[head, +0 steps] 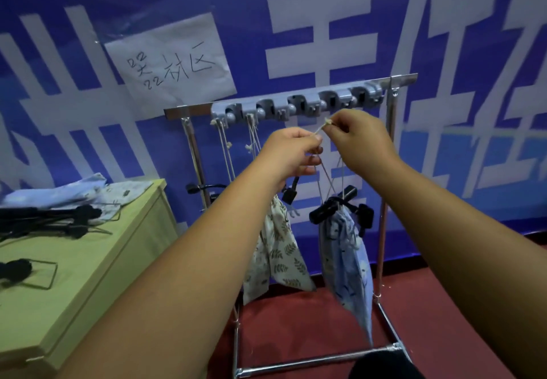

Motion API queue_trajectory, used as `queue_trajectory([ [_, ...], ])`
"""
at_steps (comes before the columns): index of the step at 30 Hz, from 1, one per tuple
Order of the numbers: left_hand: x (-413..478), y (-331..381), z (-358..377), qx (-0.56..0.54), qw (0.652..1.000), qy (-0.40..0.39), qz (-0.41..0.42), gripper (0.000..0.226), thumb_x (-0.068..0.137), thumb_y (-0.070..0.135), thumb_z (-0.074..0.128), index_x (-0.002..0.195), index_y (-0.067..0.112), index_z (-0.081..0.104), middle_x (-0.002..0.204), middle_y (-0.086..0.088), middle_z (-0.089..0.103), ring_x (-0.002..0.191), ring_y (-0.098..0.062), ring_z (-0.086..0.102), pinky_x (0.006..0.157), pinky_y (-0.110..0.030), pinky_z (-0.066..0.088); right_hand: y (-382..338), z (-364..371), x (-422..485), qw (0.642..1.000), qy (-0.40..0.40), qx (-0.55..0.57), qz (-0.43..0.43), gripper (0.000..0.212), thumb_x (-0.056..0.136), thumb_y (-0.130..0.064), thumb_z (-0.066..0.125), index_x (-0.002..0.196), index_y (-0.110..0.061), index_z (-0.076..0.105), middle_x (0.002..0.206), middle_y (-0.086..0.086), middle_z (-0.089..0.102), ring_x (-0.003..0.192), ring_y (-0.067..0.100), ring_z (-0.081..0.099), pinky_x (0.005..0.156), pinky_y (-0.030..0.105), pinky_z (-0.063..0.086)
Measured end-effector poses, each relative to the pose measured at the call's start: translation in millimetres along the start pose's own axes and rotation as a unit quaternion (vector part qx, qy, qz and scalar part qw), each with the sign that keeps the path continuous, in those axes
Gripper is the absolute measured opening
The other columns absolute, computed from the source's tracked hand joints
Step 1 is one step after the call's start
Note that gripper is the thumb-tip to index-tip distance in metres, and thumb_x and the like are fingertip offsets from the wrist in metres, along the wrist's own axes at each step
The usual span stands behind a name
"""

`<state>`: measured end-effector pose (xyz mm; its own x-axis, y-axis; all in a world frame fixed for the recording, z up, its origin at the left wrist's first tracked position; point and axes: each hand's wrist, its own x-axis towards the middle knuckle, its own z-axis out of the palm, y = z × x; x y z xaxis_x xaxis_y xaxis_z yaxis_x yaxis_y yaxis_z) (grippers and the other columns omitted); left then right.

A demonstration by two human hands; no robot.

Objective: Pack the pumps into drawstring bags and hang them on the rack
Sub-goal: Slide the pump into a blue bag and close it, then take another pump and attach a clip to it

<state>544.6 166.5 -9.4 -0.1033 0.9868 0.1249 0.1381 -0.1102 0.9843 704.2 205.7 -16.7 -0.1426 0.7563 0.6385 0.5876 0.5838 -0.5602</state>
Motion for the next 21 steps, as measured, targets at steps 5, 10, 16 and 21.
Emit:
queue_trajectory([
  [5,29,15,-8,-0.057,0.995,0.088,0.002,0.021,0.106,0.02,0.065,0.119,0.003,0.066,0.095,-0.011,0.068,0.077,-0.025,0.067,0.071,-0.037,0.062,-9,14,45,0.999,-0.016,-0.005,-0.048,0.017,0.11,-0.026,0.064,0.107,-0.013,0.076,0.091,-0.004,0.06,0.083,0.016,0.056,0.063,0.022,0.037],
  [10,62,13,-27,0.021,0.981,0.189,0.043,0.017,0.106,0.024,0.064,0.097,0.011,0.068,0.096,-0.012,0.074,0.074,-0.026,0.079,0.069,-0.045,0.068,-21,39,84,0.998,-0.031,-0.004,-0.05,0.021,0.109,-0.025,0.065,0.111,-0.009,0.078,0.096,0.004,0.07,0.092,0.024,0.064,0.076,0.03,0.042],
  [16,83,18,-36,0.099,0.966,0.236,0.036,0.032,0.108,0.022,0.058,0.078,0.013,0.06,0.086,-0.009,0.071,0.064,-0.028,0.079,0.062,-0.051,0.067,-24,67,107,0.998,-0.049,-0.041,-0.019,0.02,0.11,-0.021,0.061,0.105,-0.008,0.076,0.097,0.012,0.074,0.091,0.031,0.067,0.086,0.046,0.059],
  [21,91,7,-37,0.133,0.972,0.193,-0.024,0.023,0.107,0.02,0.06,0.09,0.009,0.072,0.094,-0.014,0.074,0.066,-0.032,0.078,0.063,-0.053,0.067,-12,93,110,0.996,-0.072,-0.037,0.046,0.022,0.109,-0.012,0.056,0.096,-0.001,0.071,0.092,0.023,0.074,0.09,0.04,0.072,0.083,0.056,0.063],
])
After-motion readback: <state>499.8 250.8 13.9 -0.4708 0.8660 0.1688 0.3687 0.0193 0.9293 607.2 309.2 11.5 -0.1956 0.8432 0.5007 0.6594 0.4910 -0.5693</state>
